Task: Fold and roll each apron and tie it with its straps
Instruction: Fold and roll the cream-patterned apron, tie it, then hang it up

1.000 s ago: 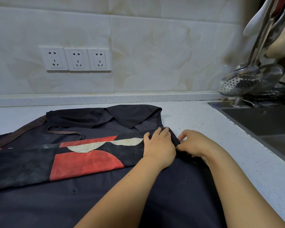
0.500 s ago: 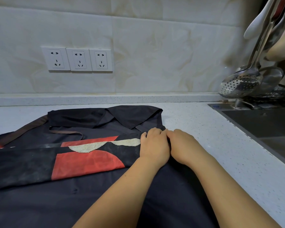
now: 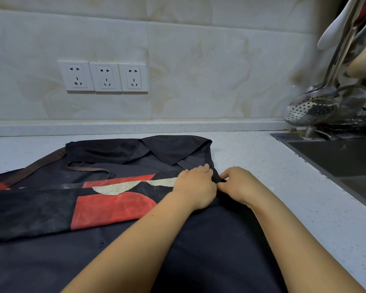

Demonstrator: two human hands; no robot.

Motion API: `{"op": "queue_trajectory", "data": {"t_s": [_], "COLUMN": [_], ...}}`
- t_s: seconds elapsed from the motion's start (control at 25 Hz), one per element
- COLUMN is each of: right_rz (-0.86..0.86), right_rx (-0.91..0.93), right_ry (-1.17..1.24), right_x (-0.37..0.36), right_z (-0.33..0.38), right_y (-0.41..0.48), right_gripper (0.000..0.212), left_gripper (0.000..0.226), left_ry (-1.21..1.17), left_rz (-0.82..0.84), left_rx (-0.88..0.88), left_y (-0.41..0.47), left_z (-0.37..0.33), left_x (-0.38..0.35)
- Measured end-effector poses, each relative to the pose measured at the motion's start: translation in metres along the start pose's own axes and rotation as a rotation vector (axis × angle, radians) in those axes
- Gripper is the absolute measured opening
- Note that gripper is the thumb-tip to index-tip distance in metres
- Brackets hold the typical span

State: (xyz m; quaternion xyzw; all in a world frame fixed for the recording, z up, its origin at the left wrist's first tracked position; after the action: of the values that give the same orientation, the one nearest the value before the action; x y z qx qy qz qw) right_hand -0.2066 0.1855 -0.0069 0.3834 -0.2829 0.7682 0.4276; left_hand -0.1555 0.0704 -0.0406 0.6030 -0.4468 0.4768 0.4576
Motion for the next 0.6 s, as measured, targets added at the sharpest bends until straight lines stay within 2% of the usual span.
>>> {"op": "queue_trajectory", "data": {"t_s": [0.08, 0.16, 0.4, 0.48, 0.6], "right_rz": [-0.003, -0.024, -0.106, -0.058, 0.123], "right_rx": [0.018, 0.059, 0.252, 0.247, 0.106], "right_ry": [-0.022, -0.044, -0.170, -0.098, 0.172], "right_x": [-0.004, -0.007, -0.027, -0.022, -0.002], "right_z": [0.005, 0.010, 0.019, 0.018, 0.016], "right_y": [-0.003, -0.005, -0.005, -0.003, 0.004], "right_gripper": [0.040, 0.038, 0.021, 0.018, 0.015], "left_gripper": [0.045, 0.045, 0.023, 0.018, 0.037], "left_ry": [0.005, -0.007, -0.225, -0.157, -0.137], "left_rz": [0.009, -0.053, -0.229, -0.254, -0.130], "left_rx": [-0.055, -0.060, 0.079, 0.100, 0.096], "left_y": [-0.007, -0.013, -0.013, -0.016, -0.018], "left_z": [0.009, 0.012, 0.016, 0.016, 0.021], "left_x": [-0.001, -0.004, -0.006, -0.003, 0.002]}}
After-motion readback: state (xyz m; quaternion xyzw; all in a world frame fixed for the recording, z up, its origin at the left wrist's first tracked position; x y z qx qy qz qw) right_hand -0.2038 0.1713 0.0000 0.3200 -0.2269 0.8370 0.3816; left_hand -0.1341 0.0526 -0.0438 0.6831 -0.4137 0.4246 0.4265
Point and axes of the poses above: each hand's wrist, its own y-axis towards the middle knuckle, its own x-axis out of the back of the hand, z = x × y, the point moved 1 cm from there along y, towards the middle knuckle, and after that the axes turned 6 degrees about y, right-handed, at the moved point
